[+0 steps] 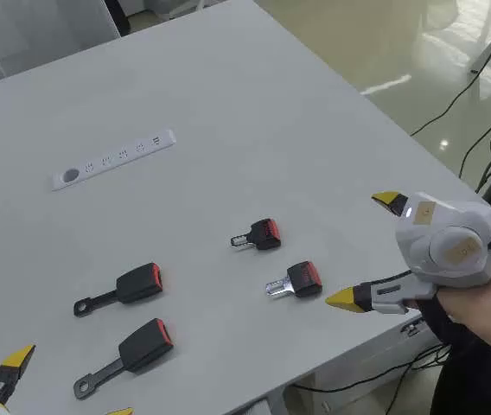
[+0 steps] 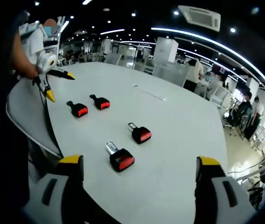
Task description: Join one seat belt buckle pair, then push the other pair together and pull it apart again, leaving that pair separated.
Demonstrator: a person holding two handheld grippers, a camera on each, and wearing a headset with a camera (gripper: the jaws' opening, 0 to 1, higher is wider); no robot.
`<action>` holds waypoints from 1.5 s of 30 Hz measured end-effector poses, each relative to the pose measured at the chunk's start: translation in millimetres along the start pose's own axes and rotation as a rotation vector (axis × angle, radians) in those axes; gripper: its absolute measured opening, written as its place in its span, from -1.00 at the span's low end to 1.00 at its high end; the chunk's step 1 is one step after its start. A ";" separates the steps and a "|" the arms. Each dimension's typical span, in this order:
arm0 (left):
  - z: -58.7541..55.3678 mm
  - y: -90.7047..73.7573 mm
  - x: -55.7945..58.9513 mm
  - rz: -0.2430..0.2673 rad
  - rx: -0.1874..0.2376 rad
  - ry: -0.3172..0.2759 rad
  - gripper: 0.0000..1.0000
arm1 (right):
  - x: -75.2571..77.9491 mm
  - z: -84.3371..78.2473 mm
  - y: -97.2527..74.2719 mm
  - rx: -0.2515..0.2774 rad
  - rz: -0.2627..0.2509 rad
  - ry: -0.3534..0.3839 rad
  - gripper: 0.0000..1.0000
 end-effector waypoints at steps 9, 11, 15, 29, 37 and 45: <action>-2.0 -2.8 1.0 -0.006 0.002 -0.005 1.00 | -0.8 -0.7 -2.6 -0.017 0.003 0.009 1.00; -2.3 -2.7 0.7 -0.006 0.002 -0.006 1.00 | 0.7 -0.1 -4.0 -0.020 -0.003 0.007 1.00; -2.7 -1.3 2.4 -0.020 0.000 0.002 1.00 | 3.9 0.7 -7.0 -0.025 -0.014 0.019 1.00; -1.3 6.9 8.7 -0.048 -0.007 0.022 1.00 | 3.0 -7.1 -15.9 -0.043 -0.026 0.022 1.00; -2.4 8.7 14.3 -0.064 -0.019 0.033 1.00 | 5.4 -14.7 -24.7 -0.049 -0.048 0.042 1.00; 1.4 11.7 17.9 -0.068 -0.017 0.039 1.00 | 9.7 -16.8 -31.0 -0.052 -0.062 0.042 1.00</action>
Point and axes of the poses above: the centre of the closed fingertips' face, and the gripper's own axes: y roughly forward along the fingers, x roughly to its right, z roughly out of its top, the point moved 1 cm from there along -y, roughly backward along the fingers, and after that the axes turned 4 degrees about x, right-handed, at the moved point
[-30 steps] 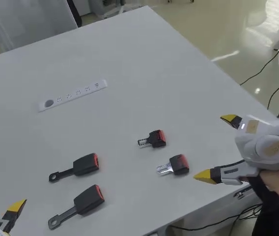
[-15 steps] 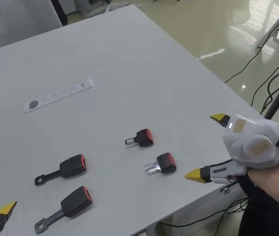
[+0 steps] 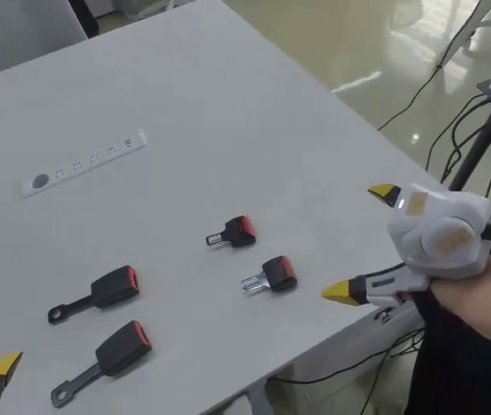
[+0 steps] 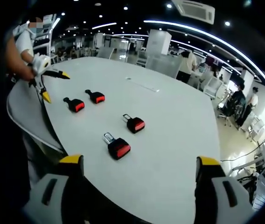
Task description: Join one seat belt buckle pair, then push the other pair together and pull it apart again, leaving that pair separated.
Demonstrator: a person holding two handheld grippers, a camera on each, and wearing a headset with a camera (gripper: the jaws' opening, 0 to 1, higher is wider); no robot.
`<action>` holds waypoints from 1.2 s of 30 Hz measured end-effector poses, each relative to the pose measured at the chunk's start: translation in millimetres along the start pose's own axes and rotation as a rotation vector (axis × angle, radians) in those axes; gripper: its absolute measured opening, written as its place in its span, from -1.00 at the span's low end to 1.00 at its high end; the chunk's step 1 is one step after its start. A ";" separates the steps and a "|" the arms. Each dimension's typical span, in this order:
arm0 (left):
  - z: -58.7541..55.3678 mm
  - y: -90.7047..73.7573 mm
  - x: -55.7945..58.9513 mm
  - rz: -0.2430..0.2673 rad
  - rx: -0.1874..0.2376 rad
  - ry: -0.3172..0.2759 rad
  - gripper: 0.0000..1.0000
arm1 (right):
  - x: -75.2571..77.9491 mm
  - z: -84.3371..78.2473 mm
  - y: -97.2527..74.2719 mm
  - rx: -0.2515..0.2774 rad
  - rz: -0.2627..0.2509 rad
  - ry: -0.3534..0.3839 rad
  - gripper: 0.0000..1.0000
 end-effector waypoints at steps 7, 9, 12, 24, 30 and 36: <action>3.1 -3.2 -4.0 0.020 0.007 -0.009 1.00 | -3.1 -4.1 2.5 -0.007 0.007 0.014 1.00; 4.0 -3.7 -5.4 0.027 0.013 -0.017 1.00 | -5.5 -2.7 3.5 -0.006 0.012 0.012 1.00; 2.6 -4.4 -4.8 0.030 0.013 -0.018 1.00 | -7.8 -2.4 5.3 -0.011 0.019 0.002 1.00; -1.7 -8.0 -4.6 0.014 0.010 -0.012 1.00 | -8.2 -2.3 4.5 -0.019 0.033 -0.024 0.99; 1.9 -5.5 -7.2 0.024 0.021 -0.017 1.00 | -6.0 -4.3 4.8 -0.018 0.028 -0.014 0.99; -1.8 -4.6 -2.0 0.003 0.016 -0.007 1.00 | -9.8 -3.1 8.9 -0.015 0.039 -0.018 0.99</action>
Point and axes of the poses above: the centre of the closed fingertips' face, and the gripper's own axes: y roughly forward along the fingers, x roughly to its right, z roughly out of its top, the point moved 1 cm from there along -y, roughly backward along the fingers, and after that the axes turned 4 degrees about x, right-handed, at the moved point
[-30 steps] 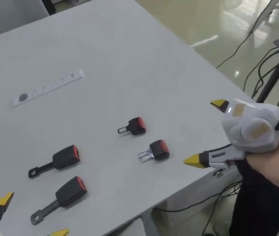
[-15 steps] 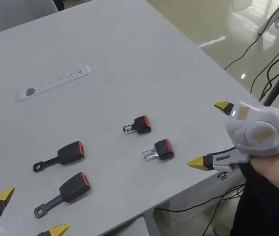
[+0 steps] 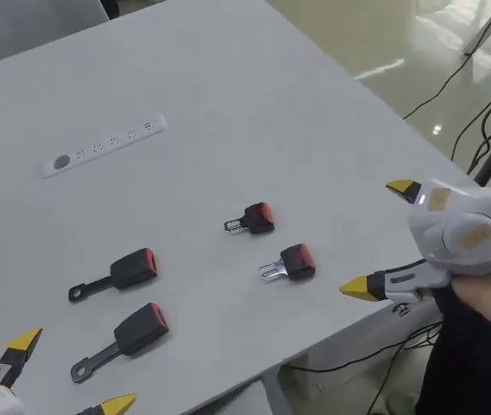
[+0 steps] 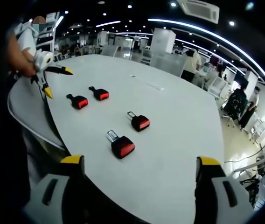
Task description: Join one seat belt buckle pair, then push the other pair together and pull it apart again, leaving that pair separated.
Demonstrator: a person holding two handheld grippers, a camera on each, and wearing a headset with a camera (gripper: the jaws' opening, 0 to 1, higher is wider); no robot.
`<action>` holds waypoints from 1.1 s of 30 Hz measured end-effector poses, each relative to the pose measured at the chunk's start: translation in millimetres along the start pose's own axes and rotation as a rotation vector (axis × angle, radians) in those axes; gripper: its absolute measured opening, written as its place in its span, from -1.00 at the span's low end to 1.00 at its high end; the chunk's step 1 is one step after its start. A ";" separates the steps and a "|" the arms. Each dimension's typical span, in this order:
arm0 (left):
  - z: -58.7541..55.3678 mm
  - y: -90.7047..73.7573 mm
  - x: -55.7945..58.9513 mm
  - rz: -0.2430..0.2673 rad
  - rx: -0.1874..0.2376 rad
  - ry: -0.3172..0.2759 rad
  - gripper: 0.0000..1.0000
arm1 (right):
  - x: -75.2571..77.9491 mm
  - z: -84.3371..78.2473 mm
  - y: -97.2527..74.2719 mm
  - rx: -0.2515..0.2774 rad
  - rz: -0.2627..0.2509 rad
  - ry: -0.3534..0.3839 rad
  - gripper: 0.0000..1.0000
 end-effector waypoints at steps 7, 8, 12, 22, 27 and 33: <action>-3.9 -1.6 -2.6 0.012 -0.007 -0.018 1.00 | 2.5 -1.3 1.6 -0.004 -0.004 0.004 1.00; -3.3 -1.6 -2.8 0.012 -0.006 -0.015 1.00 | 2.0 -1.3 2.2 -0.006 -0.003 -0.005 1.00; -2.7 0.3 -11.7 0.034 0.002 -0.021 1.00 | -1.6 1.5 5.1 0.001 0.014 -0.006 1.00; 4.7 9.0 -15.7 0.031 0.030 -0.026 1.00 | -13.4 13.6 10.3 0.008 0.049 -0.018 1.00; -3.4 7.0 -9.6 0.014 0.011 -0.019 1.00 | -11.7 16.0 9.7 0.008 0.052 -0.023 1.00; -2.6 7.6 -3.6 0.003 0.013 -0.022 1.00 | -12.0 17.9 12.7 0.014 0.058 -0.009 1.00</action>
Point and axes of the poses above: the centre of the closed fingertips' face, and the gripper's own axes: y roughly forward along the fingers, x roughly to its right, z roughly out of its top, the point moved 1 cm from there along -y, roughly backward along the fingers, and after that the axes turned 4 degrees about x, right-handed, at the moved point
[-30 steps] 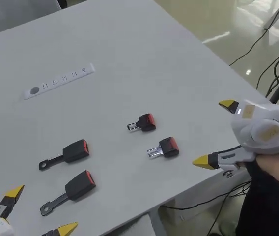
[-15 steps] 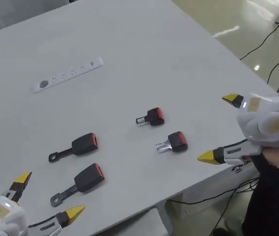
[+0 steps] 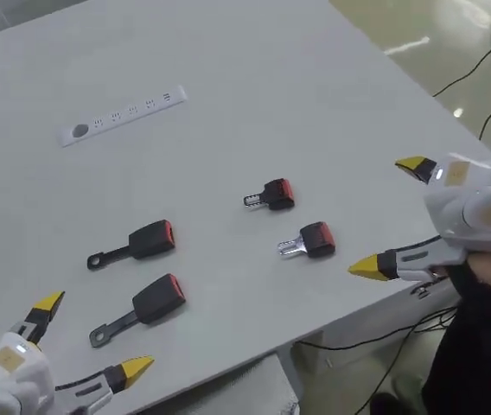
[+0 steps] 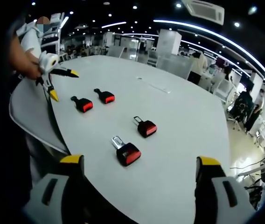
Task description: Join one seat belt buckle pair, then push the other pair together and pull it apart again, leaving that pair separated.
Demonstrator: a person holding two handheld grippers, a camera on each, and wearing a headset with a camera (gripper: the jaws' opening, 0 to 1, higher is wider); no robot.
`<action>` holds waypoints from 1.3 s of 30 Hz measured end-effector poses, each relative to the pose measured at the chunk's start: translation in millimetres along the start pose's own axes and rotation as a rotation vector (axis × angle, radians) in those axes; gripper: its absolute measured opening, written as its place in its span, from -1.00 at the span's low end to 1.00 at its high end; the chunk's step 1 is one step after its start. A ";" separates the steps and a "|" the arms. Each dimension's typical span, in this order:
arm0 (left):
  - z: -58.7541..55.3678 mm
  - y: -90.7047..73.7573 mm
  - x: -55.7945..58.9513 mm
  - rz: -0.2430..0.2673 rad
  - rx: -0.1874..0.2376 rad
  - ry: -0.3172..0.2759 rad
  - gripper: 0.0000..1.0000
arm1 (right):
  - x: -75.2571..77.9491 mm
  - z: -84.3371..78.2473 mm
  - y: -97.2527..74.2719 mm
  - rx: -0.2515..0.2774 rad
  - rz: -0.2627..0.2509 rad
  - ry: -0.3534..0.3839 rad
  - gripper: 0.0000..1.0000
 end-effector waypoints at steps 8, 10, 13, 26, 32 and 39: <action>-0.6 -3.5 -0.8 -0.002 -0.005 0.015 1.00 | 2.1 2.0 -0.6 -0.002 -0.028 0.001 1.00; -1.1 -4.5 -1.4 -0.004 -0.009 0.020 1.00 | -1.2 4.0 -0.8 0.000 -0.001 0.013 1.00; -1.6 -4.5 -2.6 -0.008 -0.013 0.025 1.00 | -1.9 6.5 -0.5 0.004 0.005 0.007 1.00; -0.8 -2.8 -1.7 0.001 -0.005 0.010 1.00 | -0.6 11.8 1.0 0.005 0.010 -0.018 1.00; 2.4 -6.1 -3.1 0.013 0.003 -0.007 1.00 | -0.7 15.6 3.6 0.009 0.012 -0.032 0.99; 0.4 -9.0 -2.0 0.015 -0.013 0.007 1.00 | -4.5 17.1 5.7 0.017 0.020 -0.043 0.98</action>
Point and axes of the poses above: the centre of the closed fingertips' face, and the gripper's own axes: y roughly forward along the fingers, x roughly to its right, z roughly out of its top, the point moved 1 cm from there along -y, roughly backward along the fingers, and after that the axes turned 4 degrees about x, right-handed, at the moved point
